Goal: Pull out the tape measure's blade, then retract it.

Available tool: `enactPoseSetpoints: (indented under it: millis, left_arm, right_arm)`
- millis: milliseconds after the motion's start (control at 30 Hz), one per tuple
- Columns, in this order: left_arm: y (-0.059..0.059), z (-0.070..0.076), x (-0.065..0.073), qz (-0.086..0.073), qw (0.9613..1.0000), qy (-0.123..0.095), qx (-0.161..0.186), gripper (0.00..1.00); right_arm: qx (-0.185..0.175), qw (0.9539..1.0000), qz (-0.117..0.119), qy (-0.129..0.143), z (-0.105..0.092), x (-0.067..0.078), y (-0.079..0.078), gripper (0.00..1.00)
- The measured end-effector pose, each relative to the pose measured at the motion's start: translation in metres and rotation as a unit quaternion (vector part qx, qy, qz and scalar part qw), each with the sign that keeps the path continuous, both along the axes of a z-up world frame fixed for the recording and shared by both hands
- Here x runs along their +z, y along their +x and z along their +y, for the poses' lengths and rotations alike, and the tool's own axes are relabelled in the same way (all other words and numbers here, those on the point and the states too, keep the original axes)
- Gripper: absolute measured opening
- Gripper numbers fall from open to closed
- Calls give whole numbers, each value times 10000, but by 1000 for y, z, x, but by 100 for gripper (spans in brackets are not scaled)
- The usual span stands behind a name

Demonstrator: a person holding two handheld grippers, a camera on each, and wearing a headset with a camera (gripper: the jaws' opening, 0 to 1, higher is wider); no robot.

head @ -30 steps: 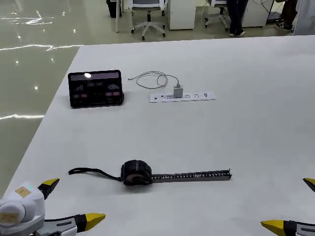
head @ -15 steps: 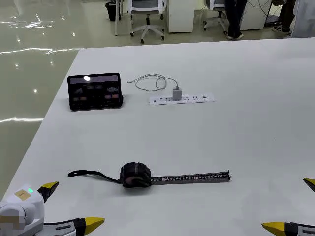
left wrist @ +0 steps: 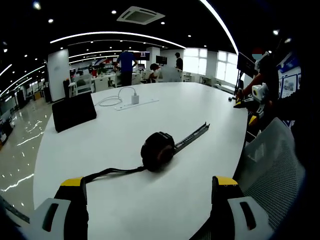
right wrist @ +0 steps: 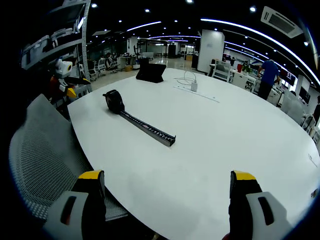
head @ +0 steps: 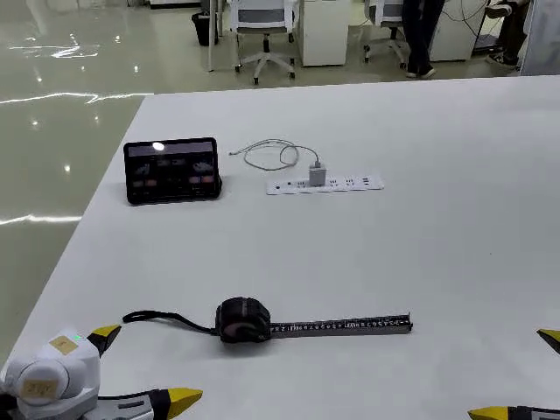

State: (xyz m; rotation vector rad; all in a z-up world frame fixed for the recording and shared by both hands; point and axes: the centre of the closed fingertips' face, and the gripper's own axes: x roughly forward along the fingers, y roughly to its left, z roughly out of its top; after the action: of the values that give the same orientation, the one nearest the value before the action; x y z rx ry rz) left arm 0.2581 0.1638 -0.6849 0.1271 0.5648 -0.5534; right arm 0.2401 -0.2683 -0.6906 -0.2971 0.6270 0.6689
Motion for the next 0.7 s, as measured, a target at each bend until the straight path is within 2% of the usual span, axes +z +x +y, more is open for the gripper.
enactPoseSetpoints:
  millis: [100, 300, 367, 400, 500, 600, 667, 700]
  left_arm:
    - [3, -8, 0, 50, 9999, -99, 6, 100]
    - [11, -18, -2, 14, 9999, -28, 148, 100]
    - [12, -22, -3, 100, 9998, -121, 144, 100]
    - [16, -24, -3, 97, 9995, -178, 245, 100]
    - [26, -27, -3, -50, 9991, -31, 415, 100]
    - [35, -31, -1, -74, 9981, -60, 610, 100]
    - [42, -33, -2, -55, 9958, -141, 907, 100]
    - [46, -33, -2, -119, 9945, -115, 1037, 100]
  right_arm:
    - [98, 10000, 7, 11, 5, 1, 3, 100]
    - [214, 9997, -39, -86, 9, 0, 10, 100]
    - [251, 9996, -26, -110, 10, -2, 12, 100]
    - [272, 9996, -20, -113, 7, -4, 16, 100]
    - [407, 9989, -83, -205, 10, -6, 23, 100]
    - [529, 9983, -87, -248, 14, -9, 29, 100]
    - [564, 9981, -34, -239, 17, -14, 32, 100]
    - [598, 9979, -12, -266, 19, -17, 32, 100]
